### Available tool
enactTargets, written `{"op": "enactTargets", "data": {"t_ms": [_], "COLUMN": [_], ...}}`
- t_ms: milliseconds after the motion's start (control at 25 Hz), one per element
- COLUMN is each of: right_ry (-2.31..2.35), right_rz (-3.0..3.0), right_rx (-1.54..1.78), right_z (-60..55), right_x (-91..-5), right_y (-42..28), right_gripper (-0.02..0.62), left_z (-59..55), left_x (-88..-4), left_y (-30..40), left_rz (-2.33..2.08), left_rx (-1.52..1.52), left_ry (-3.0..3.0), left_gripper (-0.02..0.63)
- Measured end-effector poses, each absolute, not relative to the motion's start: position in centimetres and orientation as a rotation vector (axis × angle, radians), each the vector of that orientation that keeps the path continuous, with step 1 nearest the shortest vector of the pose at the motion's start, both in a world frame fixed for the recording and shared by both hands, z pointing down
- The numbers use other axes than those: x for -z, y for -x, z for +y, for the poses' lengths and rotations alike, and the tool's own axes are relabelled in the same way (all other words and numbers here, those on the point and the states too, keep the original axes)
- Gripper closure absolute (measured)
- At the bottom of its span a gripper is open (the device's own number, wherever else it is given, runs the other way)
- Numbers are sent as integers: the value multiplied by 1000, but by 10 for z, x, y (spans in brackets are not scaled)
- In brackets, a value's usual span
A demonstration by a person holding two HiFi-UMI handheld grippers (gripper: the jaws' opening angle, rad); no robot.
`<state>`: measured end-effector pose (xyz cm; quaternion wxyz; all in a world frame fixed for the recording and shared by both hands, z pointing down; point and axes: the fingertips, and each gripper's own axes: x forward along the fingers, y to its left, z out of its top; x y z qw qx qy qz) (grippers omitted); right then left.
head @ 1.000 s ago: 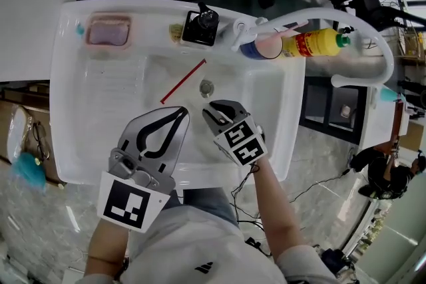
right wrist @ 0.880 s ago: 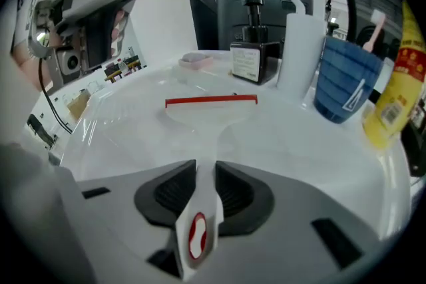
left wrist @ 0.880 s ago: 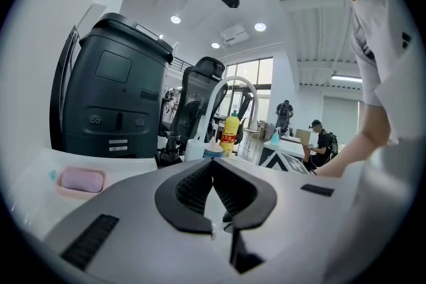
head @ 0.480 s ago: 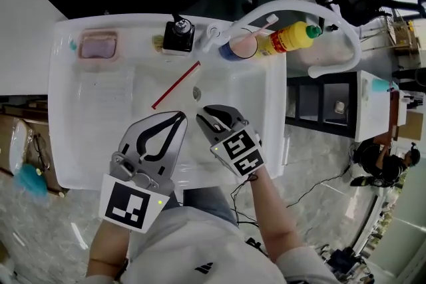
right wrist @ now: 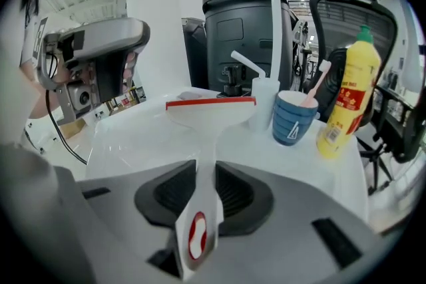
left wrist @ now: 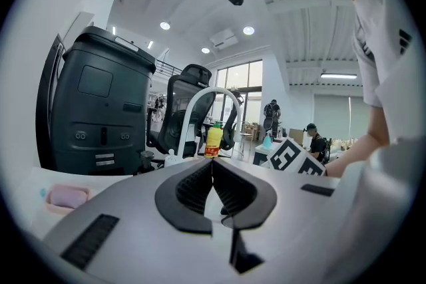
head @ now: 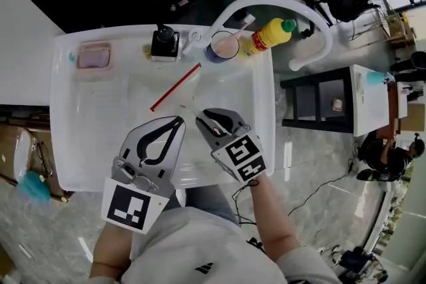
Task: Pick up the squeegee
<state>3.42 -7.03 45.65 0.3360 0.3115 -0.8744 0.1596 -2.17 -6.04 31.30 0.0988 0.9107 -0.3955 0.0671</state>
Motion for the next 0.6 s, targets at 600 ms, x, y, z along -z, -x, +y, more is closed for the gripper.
{"op": "enactTargets", "data": {"t_ms": [600], "right_ry": [-936], "right_rz": [-2405], "right_rx": [-369], "right_z": [-61], "right_x": [-400], "right_y": [-54], "right_gripper": [494], "left_z": [-33], "left_x": [-293], "left_y": [7], "left_rz": [-1218], "left_rx": [-176], "left_ry": [-2705], "left_gripper": [592]}}
